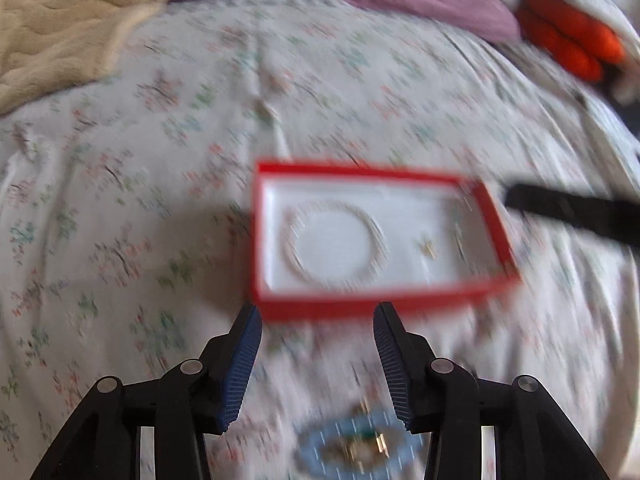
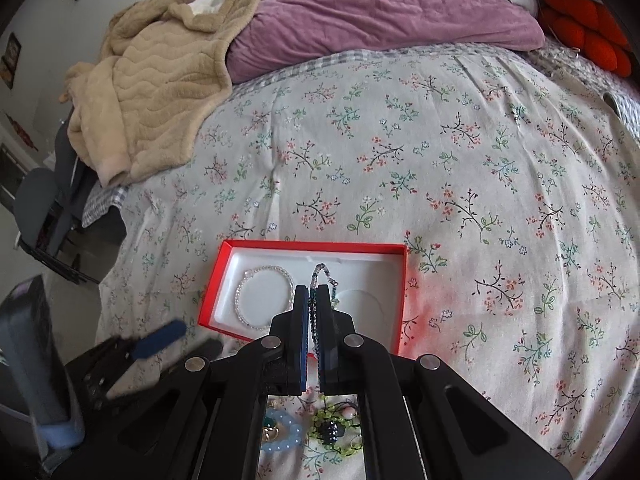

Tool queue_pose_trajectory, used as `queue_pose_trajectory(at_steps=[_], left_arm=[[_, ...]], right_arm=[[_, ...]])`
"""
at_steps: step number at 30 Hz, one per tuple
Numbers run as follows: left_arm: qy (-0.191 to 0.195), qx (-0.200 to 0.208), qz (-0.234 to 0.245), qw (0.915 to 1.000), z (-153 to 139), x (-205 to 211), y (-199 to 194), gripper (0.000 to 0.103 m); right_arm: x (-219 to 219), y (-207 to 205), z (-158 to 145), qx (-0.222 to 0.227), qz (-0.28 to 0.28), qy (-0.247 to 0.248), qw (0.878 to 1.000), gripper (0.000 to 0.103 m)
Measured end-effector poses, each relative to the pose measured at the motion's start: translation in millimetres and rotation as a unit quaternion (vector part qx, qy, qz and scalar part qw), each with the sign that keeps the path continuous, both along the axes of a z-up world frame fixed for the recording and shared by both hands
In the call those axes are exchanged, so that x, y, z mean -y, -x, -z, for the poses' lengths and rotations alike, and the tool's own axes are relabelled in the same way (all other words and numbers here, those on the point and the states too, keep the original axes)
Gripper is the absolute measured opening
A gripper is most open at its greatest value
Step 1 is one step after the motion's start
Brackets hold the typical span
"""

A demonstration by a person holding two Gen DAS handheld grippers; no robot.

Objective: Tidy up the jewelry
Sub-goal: 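Grasp the gold ring with green stone with the left tool while the right holds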

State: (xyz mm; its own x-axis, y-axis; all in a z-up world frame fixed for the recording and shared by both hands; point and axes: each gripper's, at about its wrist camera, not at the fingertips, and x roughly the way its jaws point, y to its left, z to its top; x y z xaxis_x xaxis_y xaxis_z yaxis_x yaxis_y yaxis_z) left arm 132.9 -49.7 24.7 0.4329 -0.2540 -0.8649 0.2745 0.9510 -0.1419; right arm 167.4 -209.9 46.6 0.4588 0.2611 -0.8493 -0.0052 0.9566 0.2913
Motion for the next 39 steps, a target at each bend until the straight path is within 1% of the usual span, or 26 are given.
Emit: queue_pose_trajectory(at_steps=[3, 5, 7, 10, 14, 17, 20, 26, 28, 30, 34, 39], left_arm=[[-0.004, -0.037, 0.056, 0.9977, 11, 7, 18, 0.049], [-0.008, -0.056, 0.083, 0.9949, 20, 10, 27, 0.046], [-0.008, -0.072, 0.098, 0.9925, 28, 11, 35, 0.043], [-0.003, -0.088, 0.100, 0.9911, 37, 9, 42, 0.042], [0.004, -0.093, 0.100, 0.9906, 41, 11, 44, 0.039], [-0.012, -0.090, 0.095, 0.9913, 47, 15, 41, 0.035], [-0.018, -0.094, 0.090, 0.9913, 53, 20, 36, 0.030], [-0.042, -0.091, 0.099, 0.9901, 63, 36, 32, 0.028], [-0.056, -0.093, 0.099, 0.9891, 69, 41, 32, 0.027], [-0.062, -0.095, 0.097, 0.9889, 72, 43, 31, 0.025], [-0.057, -0.088, 0.095, 0.9899, 70, 45, 31, 0.022], [-0.036, -0.075, 0.093, 0.9922, 54, 38, 39, 0.022]], right_arm=[[-2, 5, 1, -0.005, -0.003, 0.002, 1.000, 0.003], [-4, 8, 1, -0.005, -0.008, 0.007, 1.000, 0.003], [-6, 13, -1, -0.003, -0.013, 0.009, 1.000, 0.003], [-6, 21, -6, -0.001, -0.019, 0.012, 1.000, 0.003], [-5, 34, -10, -0.003, -0.025, 0.017, 1.000, 0.003], [-4, 43, -10, -0.010, -0.034, 0.015, 0.999, 0.003], [-4, 48, -8, -0.016, -0.036, 0.017, 0.999, 0.003], [-5, 50, 0, -0.030, -0.037, 0.016, 0.999, 0.003], [-5, 50, 1, -0.032, -0.038, 0.017, 0.999, 0.003], [-5, 51, 2, -0.034, -0.039, 0.019, 0.998, 0.003], [-3, 51, 1, -0.034, -0.038, 0.019, 0.999, 0.003], [-1, 51, -5, -0.028, -0.035, 0.014, 0.999, 0.003]])
